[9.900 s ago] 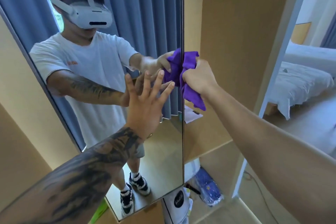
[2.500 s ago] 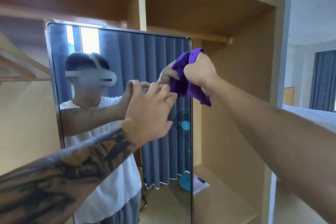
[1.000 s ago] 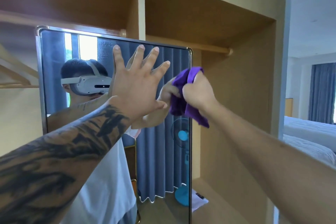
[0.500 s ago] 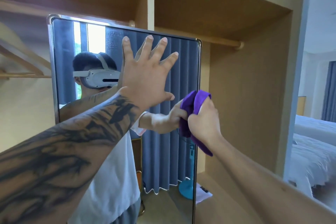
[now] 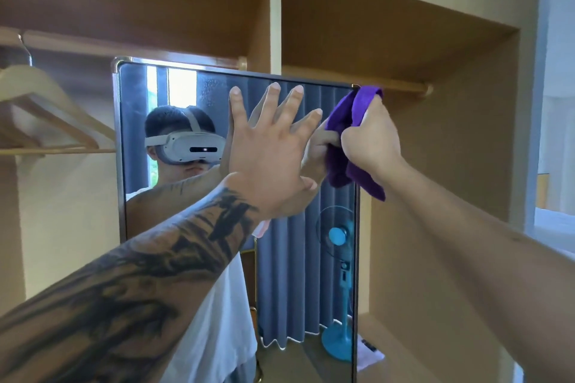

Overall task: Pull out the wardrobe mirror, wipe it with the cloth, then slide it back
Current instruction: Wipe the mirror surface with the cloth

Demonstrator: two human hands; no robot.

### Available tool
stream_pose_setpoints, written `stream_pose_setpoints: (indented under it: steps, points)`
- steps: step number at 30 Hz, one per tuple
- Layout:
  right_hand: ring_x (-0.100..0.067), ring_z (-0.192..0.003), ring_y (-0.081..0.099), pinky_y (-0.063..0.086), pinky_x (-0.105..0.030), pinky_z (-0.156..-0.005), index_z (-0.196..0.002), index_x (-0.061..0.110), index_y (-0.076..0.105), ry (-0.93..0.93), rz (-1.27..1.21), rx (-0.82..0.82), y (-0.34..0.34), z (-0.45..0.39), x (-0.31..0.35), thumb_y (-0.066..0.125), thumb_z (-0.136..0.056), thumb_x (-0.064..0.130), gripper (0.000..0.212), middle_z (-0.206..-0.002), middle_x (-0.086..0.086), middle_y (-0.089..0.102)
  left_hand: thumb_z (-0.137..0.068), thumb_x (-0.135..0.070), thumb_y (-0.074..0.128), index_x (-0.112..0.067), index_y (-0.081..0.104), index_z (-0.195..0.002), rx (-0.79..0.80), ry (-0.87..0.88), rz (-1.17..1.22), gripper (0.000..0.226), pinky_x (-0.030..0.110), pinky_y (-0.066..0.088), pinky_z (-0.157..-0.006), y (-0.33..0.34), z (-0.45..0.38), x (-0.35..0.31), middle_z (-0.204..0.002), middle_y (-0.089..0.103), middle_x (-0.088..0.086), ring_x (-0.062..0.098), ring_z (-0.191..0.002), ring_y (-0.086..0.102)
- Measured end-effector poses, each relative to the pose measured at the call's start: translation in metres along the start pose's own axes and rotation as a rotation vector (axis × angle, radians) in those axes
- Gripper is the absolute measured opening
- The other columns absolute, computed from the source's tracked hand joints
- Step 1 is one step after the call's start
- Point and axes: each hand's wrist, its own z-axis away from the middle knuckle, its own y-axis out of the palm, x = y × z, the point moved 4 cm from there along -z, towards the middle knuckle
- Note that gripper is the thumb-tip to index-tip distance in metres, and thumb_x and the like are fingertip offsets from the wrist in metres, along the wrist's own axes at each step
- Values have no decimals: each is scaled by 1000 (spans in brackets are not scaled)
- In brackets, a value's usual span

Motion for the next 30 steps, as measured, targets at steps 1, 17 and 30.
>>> stream_pose_setpoints:
  steps: [1, 17, 30]
  points:
    - [-29, -100, 62, 54, -41, -78, -115, 18, 50, 0, 2, -14, 4, 9, -7, 48, -74, 2, 44, -109, -4, 62, -71, -95, 53, -42, 18, -165, -1, 1, 2, 114, 81, 0, -117, 0, 0, 0, -178, 9, 5, 38, -163, 7]
    - [-44, -123, 40, 39, -42, -110, -154, 17, 45, -327, 306, -155, 9, 31, 20, 56, -85, 5, 71, -161, -5, 40, -86, -56, 70, -34, 53, -145, 30, 117, -5, 65, 56, 33, -110, -42, -12, 19, -158, 48, 3, 27, -148, 40]
    - [-32, -106, 51, 31, -35, -85, -129, 16, 59, -793, 500, -34, 26, 29, 117, 65, -69, 26, 61, -124, -4, 64, -67, -95, 55, -17, 42, -154, -114, -208, 64, 118, 66, 15, -124, -43, 12, 80, -149, 53, 1, 28, -142, 44]
